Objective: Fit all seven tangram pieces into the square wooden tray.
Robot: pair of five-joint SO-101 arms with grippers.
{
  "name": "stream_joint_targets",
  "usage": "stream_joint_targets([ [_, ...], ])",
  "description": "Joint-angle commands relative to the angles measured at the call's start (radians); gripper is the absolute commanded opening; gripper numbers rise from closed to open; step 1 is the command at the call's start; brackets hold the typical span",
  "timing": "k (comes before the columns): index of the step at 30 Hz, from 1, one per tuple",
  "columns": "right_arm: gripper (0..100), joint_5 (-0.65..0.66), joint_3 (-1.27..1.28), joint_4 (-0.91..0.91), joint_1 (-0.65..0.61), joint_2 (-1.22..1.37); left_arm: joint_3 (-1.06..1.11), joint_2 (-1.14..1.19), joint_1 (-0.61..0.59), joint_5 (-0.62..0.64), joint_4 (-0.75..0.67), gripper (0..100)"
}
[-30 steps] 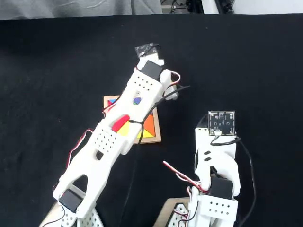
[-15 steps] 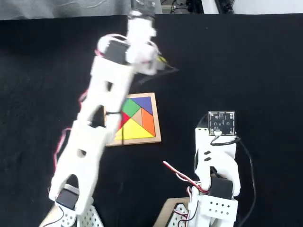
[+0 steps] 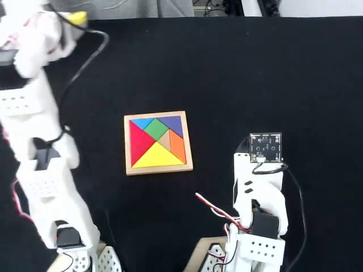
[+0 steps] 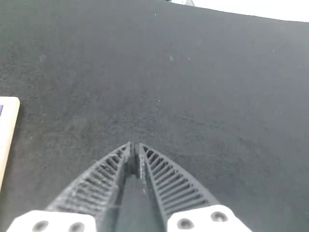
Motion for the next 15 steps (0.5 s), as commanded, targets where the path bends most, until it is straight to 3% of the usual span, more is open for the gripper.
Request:
stream_joint_targets([
  [1,1.1,-0.011,0.001,0.029,-0.017,-0.068,-0.035,-0.12,-0.054,-0.034,0.002,27],
  [8,1.1,-0.011,0.001,0.095,-0.121,-0.076,-0.031,-0.374,-0.019,-0.038,0.0,27],
  [15,1.2,-0.014,0.001,0.097,-0.129,-0.076,-0.03,-0.476,-0.025,-0.035,0.002,27],
])
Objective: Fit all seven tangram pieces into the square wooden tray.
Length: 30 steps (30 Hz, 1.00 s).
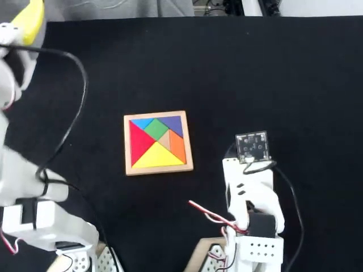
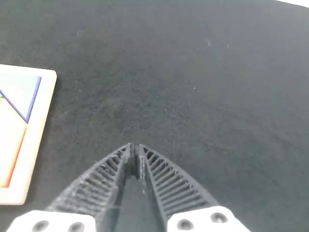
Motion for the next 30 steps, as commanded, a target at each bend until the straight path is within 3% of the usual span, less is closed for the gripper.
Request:
stream_joint_targets([
  [1,1.2,-0.017,0.001,0.003,-0.015,-0.076,-0.025,-0.054,0.008,-0.003,0.003,27],
  [7,1.2,-0.017,0.001,0.003,-0.014,-0.076,-0.022,-0.196,0.016,0.0,0.003,27],
  [14,1.2,-0.012,0.001,0.008,-0.014,-0.076,-0.022,-0.287,0.01,0.104,0.005,27],
  [30,1.2,-0.012,0.001,0.009,-0.014,-0.076,-0.021,-0.563,0.008,0.104,0.005,27],
])
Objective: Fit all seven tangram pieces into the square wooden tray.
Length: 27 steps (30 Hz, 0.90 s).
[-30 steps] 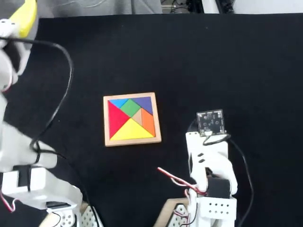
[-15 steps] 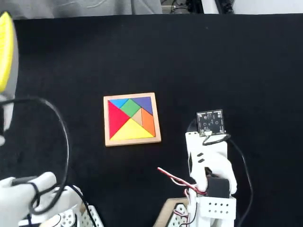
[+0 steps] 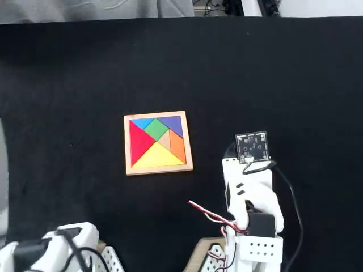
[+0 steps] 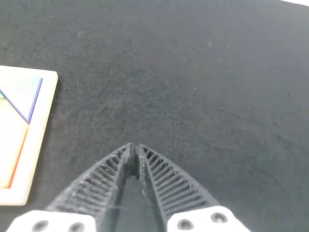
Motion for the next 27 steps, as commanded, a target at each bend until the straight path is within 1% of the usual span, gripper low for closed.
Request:
stream_joint_targets([
  [1,1.2,-0.005,0.001,0.009,-0.011,-0.076,0.012,-0.08,0.007,0.003,0.003,27],
  [8,1.2,-0.005,0.001,0.009,-0.011,-0.076,0.013,-0.242,0.013,0.008,0.005,27],
  [9,1.2,-0.005,0.001,0.009,-0.011,-0.076,0.03,-0.27,0.013,0.008,0.005,27],
  [11,1.2,-0.005,0.001,0.009,-0.011,-0.076,0.131,-0.333,0.008,0.008,0.005,27],
  [13,1.2,-0.005,0.001,0.009,-0.012,-0.076,0.325,-0.413,0.007,0.008,0.005,27],
  [17,1.2,-0.005,0.001,0.009,-0.012,-0.076,0.852,-0.562,0.007,0.009,-0.012,27],
  [19,1.2,-0.005,0.001,0.009,-0.012,-0.076,1.056,-0.638,0.008,0.002,-0.069,27],
  [24,1.2,-0.005,0.001,0.011,-0.012,-0.074,1.449,-0.841,0.007,0.0,-0.21,27],
  [27,1.2,-0.005,0.001,0.011,-0.012,-0.074,1.678,-0.948,0.007,-0.04,-0.345,27],
])
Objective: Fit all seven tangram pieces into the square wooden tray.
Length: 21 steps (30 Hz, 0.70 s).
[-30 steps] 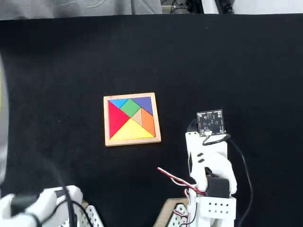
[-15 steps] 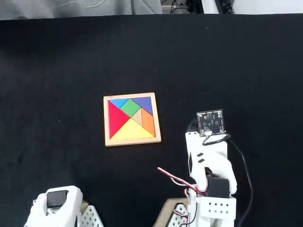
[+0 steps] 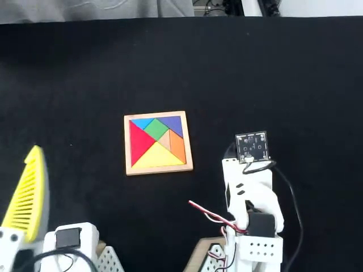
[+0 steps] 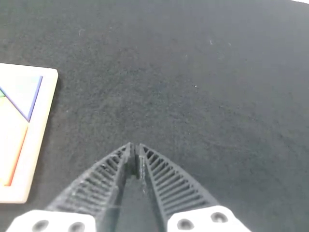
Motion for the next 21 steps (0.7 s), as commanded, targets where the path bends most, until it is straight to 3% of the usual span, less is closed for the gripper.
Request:
stream_joint_targets([
  [1,1.2,-0.005,0.001,0.005,-0.012,-0.074,0.383,-0.143,0.005,-0.069,-0.218,27],
  [4,1.2,-0.005,0.001,0.005,-0.012,-0.071,0.602,-0.262,-0.007,-0.15,-0.42,27],
  [9,1.2,-0.005,0.001,0.005,-0.012,-0.071,0.983,-0.45,-0.15,-0.178,-0.71,27],
  [15,1.2,-0.005,0.001,0.005,-0.012,-0.07,1.265,-0.557,-0.205,-0.173,-0.761,27],
  [21,1.2,-0.005,0.001,0.005,-0.012,-0.07,1.437,-0.563,-0.142,-0.123,-0.766,27],
])
